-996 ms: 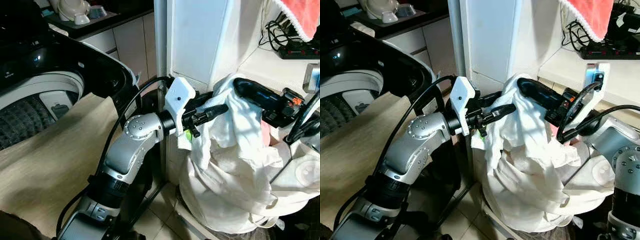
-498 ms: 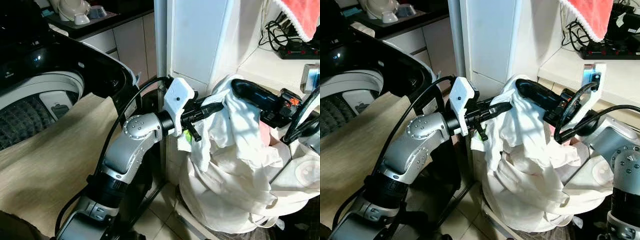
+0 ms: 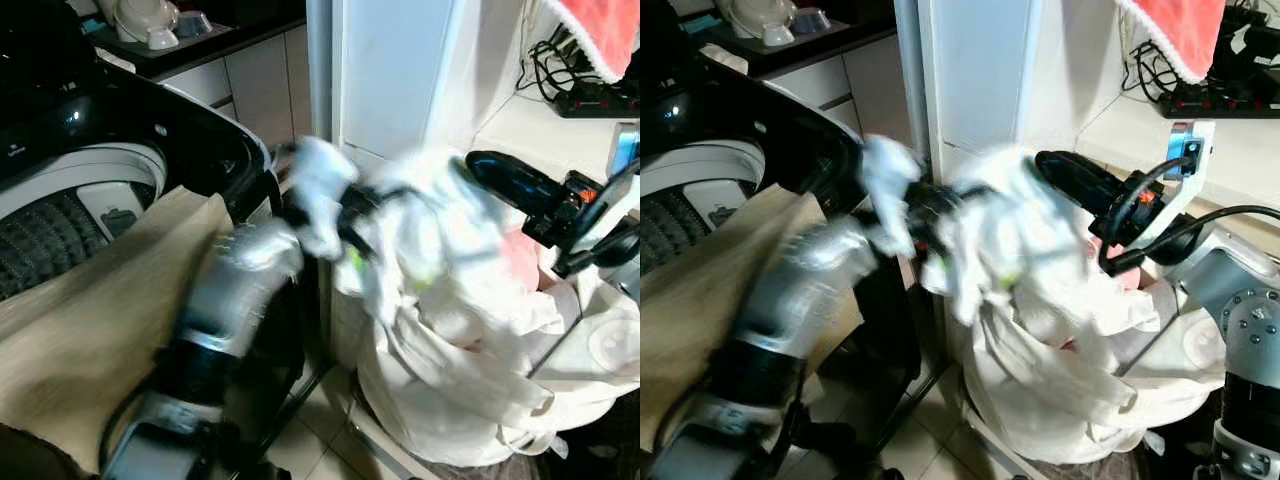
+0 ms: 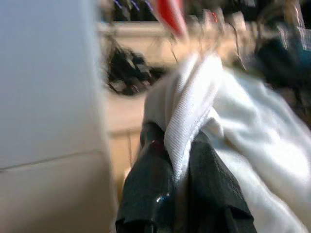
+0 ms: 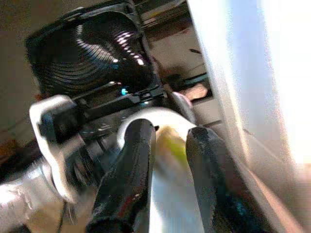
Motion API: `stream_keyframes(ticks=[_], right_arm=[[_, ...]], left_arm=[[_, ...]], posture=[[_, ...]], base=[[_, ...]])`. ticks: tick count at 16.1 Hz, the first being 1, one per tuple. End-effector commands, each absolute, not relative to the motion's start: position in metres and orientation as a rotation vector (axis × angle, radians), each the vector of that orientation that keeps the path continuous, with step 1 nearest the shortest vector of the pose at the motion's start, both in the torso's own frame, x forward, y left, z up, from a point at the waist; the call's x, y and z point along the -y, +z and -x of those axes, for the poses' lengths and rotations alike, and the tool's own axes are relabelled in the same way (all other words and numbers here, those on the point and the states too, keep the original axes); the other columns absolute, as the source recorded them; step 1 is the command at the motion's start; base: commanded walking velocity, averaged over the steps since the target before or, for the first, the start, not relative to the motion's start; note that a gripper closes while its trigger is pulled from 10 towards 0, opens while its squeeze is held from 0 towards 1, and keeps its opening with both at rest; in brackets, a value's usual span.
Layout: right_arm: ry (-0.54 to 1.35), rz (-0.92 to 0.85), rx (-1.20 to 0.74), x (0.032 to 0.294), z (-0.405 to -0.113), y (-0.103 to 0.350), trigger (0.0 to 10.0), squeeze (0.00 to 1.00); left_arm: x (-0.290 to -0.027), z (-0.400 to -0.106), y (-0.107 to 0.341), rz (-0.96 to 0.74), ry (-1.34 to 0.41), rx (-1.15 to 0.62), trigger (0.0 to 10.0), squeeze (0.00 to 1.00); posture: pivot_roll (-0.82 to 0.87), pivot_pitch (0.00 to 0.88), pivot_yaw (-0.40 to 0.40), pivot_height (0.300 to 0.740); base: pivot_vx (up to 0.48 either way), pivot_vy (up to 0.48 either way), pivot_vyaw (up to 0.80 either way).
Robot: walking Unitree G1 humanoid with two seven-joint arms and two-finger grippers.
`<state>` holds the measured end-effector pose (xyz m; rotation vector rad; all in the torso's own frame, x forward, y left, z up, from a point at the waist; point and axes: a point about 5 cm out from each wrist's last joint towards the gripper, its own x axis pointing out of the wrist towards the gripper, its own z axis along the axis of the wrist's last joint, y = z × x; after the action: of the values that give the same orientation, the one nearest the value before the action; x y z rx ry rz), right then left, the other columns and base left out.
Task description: Clothes washing
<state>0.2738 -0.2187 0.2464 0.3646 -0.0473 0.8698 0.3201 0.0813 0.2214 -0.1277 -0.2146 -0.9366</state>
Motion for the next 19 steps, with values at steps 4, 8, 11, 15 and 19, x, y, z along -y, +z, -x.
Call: stream_keyframes(ticks=[4, 8, 11, 15, 19], right_arm=[[0.859, -0.326, 0.052, 0.218, -0.272, 0.247, 10.0, 0.00], [0.897, -0.308, 0.060, 0.207, -0.274, 0.248, 10.0, 0.00], [0.902, -0.287, 0.061, 0.205, -0.276, 0.249, 10.0, 0.00], [0.929, -0.240, 0.008, 0.196, -0.271, 0.240, 10.0, 0.00], [1.072, -0.027, -0.188, 0.168, -0.248, 0.212, 10.0, 0.00]], left_arm=[[-0.196, -0.340, 0.309, -0.006, -0.470, 0.561, 0.0, 0.00], [-0.297, -0.307, 0.428, -0.517, 0.420, 0.922, 0.0, 0.00], [-0.294, -0.298, 0.450, -0.675, 0.562, 1.041, 0.0, 0.00], [-0.289, -0.368, 0.382, -0.647, 0.314, 0.533, 0.0, 0.00], [-0.326, -0.381, 0.268, -0.507, 0.328, -0.154, 10.0, 1.00]], posture=[[-0.11, 0.000, 0.057, 0.740], [-0.10, 0.000, 0.051, 0.740], [-0.10, 0.000, 0.056, 0.740], [-0.11, 0.000, 0.061, 0.740], [-0.13, 0.000, 0.073, 0.740]], base=[[0.000, 0.000, 0.00], [0.000, 0.000, 0.00], [0.000, 0.000, 0.00], [0.000, 0.000, 0.00], [0.000, 0.000, 0.00]])
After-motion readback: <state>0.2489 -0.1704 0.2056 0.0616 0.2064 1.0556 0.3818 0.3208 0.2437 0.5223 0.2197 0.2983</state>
